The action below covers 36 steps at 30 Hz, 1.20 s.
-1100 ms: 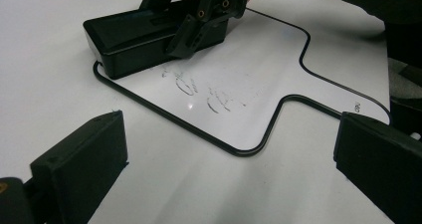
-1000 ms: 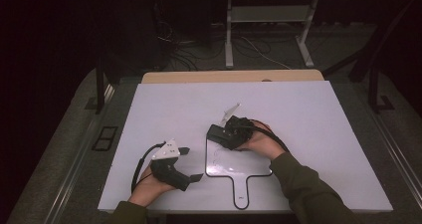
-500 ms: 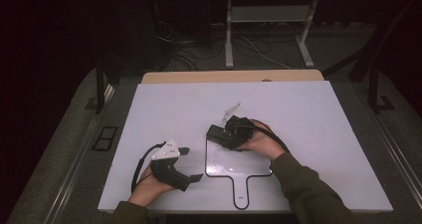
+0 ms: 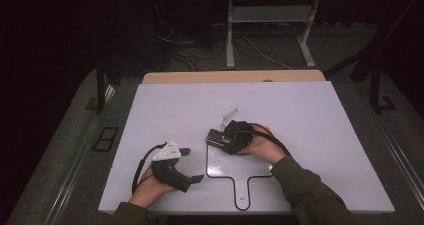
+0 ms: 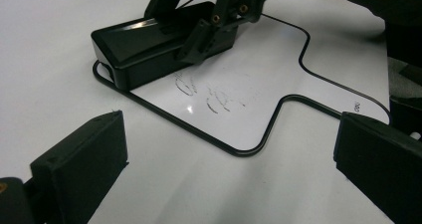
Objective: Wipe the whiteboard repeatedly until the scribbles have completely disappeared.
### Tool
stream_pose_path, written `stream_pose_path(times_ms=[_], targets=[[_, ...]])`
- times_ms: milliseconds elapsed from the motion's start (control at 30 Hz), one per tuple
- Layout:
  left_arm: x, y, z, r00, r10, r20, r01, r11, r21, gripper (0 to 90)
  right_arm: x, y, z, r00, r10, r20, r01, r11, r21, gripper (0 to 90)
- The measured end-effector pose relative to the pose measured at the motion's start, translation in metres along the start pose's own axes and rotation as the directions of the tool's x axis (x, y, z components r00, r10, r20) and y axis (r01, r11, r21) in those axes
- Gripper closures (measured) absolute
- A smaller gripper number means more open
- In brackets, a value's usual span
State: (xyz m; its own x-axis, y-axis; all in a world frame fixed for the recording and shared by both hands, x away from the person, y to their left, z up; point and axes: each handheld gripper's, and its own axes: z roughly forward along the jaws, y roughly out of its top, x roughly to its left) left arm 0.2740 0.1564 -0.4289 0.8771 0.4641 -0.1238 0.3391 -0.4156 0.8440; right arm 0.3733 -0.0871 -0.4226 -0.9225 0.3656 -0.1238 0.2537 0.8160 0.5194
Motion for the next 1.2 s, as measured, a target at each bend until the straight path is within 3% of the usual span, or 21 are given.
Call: stream_pose_path(times_ms=[100,300,600,700,800,1133,1200], targets=[[0.0,0.0,0.0,1.0,-0.004,-0.001,0.004,1.0,-0.001,0.0,0.008,0.0,-0.001,0.9999,0.0,-0.012,0.0,1.0,-0.005,39.3],[0.0,0.0,0.0,1.0,-0.001,-0.001,0.001,1.0,0.003,0.0,0.025,-0.001,-0.005,0.9986,-0.049,-0.022,0.048,0.999,-0.004,39.3],[-0.001,0.0,0.001,1.0,-0.001,-0.001,0.001,1.0,0.003,0.0,0.052,-0.003,-0.012,0.9894,-0.139,-0.039,0.14,0.99,0.001,39.4],[-0.001,0.0,0.001,1.0,0.0,-0.002,0.0,1.0,0.002,0.0,0.058,-0.003,-0.013,0.9898,-0.138,-0.036,0.138,0.99,0.004,39.4],[-0.001,0.0,0.001,1.0,0.003,-0.002,-0.003,1.0,0.002,0.0,0.052,-0.002,-0.012,0.9916,-0.124,-0.037,0.124,0.992,0.005,39.4],[-0.001,0.0,0.001,1.0,-0.004,0.001,0.004,1.0,0.002,0.0,0.019,0.006,-0.003,0.9965,-0.075,0.036,0.074,0.997,0.034,39.4],[-0.001,0.0,0.001,1.0,-0.002,0.001,0.002,1.0,0.002,0.0,0.014,0.005,-0.002,0.9978,-0.059,0.029,0.058,0.998,0.033,39.4]])
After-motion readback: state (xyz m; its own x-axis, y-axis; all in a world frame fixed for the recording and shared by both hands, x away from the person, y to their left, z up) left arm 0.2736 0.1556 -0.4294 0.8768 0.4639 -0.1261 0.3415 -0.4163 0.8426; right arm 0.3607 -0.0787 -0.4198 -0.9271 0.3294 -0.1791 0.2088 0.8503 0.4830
